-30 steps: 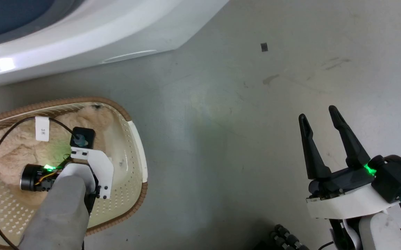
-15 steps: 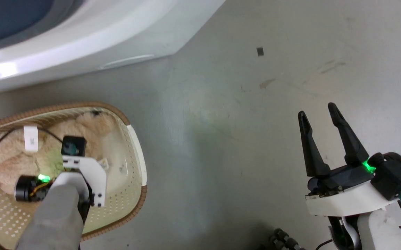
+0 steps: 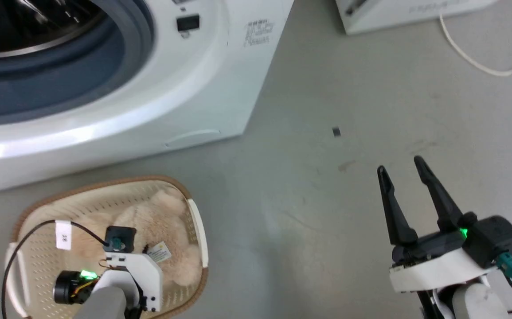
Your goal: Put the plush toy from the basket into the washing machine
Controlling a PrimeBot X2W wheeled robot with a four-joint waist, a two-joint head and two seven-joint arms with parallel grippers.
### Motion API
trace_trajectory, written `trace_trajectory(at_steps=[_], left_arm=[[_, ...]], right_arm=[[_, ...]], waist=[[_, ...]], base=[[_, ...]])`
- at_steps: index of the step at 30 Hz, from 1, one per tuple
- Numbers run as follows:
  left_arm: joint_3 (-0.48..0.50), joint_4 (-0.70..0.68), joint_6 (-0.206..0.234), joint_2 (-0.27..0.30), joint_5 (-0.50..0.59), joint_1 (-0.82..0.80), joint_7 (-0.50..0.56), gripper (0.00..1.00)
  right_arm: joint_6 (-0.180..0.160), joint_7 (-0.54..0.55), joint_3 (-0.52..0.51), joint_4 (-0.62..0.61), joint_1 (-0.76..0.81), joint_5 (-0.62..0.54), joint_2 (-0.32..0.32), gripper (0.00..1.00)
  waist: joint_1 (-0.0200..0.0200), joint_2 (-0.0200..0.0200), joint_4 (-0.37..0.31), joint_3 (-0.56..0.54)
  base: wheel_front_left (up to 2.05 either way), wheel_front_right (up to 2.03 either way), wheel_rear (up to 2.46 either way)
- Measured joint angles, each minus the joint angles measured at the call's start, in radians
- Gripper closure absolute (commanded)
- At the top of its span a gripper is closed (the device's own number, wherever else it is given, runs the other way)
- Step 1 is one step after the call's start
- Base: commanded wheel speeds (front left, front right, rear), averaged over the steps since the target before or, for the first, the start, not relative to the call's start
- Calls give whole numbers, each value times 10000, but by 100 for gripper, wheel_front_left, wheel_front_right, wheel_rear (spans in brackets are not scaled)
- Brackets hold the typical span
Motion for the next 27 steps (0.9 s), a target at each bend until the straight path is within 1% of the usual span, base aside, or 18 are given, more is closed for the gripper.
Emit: trace_trajectory(at_steps=[4,7,11,15,18,23,27], left_arm=[[-52,-311,-84,-134,-2,332,-222,100],[-58,-863,-81,-153,-2,688,-245,100],[13,-2464,23,-107,142,1312,-276,100],[207,-4220,422,-40,376,2192,-288,100],[397,-5524,612,-40,500,2847,-286,100],[805,-7812,957,-40,784,3824,-284,100],[1124,-9540,1191,-61,963,4471,-288,100]], right_arm=[[0,-2,-75,104,280,-163,0,0],[0,0,-115,159,507,-251,0,0],[0,0,-161,234,785,-416,-2,0],[0,0,-142,299,974,-493,0,0],[0,0,-146,337,1163,-506,0,0],[0,-2,-119,374,1336,-508,0,0],[0,-2,-142,366,1362,-483,-2,0]], waist=[[-1,0,228,-777],[0,0,429,-1336],[-1,0,701,-2017],[-1,0,924,-2623],[-2,0,1045,-3011],[-1,0,1144,-3457],[-2,0,1083,-3634]], base=[[0,0,0],[0,0,0],[0,0,0],[0,0,0],[0,0,0],[0,0,0],[0,0,0]])
